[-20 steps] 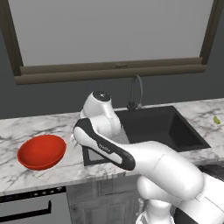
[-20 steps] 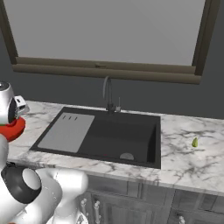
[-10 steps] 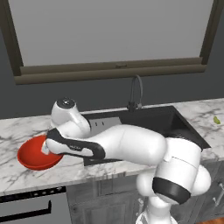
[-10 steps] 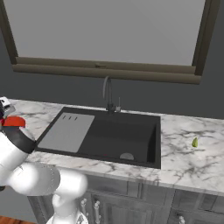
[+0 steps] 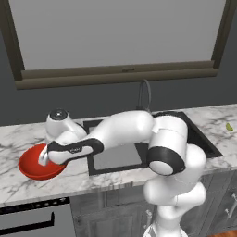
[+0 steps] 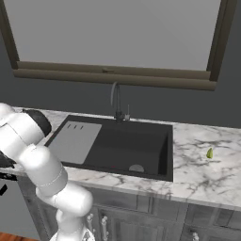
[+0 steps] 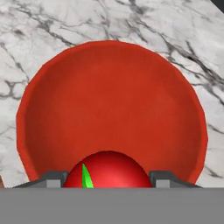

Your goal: Pick the tomato from the sink and place it in the bowl. Then pick the bowl and place it in the microwave. Then close the microwave door and press the start button.

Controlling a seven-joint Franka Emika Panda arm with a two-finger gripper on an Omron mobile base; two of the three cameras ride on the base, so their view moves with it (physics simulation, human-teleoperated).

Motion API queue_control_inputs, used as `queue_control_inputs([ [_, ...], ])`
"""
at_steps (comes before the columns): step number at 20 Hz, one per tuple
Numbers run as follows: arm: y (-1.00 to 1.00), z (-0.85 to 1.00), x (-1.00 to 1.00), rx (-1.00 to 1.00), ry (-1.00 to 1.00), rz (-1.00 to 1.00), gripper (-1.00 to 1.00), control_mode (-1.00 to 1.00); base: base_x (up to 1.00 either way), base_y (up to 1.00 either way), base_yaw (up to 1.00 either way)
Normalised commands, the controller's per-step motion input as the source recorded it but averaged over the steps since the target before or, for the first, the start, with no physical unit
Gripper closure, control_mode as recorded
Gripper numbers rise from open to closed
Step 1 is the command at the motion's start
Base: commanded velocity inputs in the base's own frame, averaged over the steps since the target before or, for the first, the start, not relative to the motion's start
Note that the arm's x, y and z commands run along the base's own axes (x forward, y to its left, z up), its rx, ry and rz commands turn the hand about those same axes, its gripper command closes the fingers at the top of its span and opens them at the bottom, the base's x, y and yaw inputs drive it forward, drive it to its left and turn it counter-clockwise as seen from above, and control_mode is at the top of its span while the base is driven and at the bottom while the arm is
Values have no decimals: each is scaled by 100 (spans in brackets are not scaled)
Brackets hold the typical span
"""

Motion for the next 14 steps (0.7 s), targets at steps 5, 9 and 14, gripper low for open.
queue_control_inputs([
  [5,0,-29,2,0,0,0,-100,-100,0,0,0],
  [9,0,-1,0,0,0,0,-100,-100,0,0,0],
  [14,-6,0,0,1,0,-3,-100,-100,0,0,0],
])
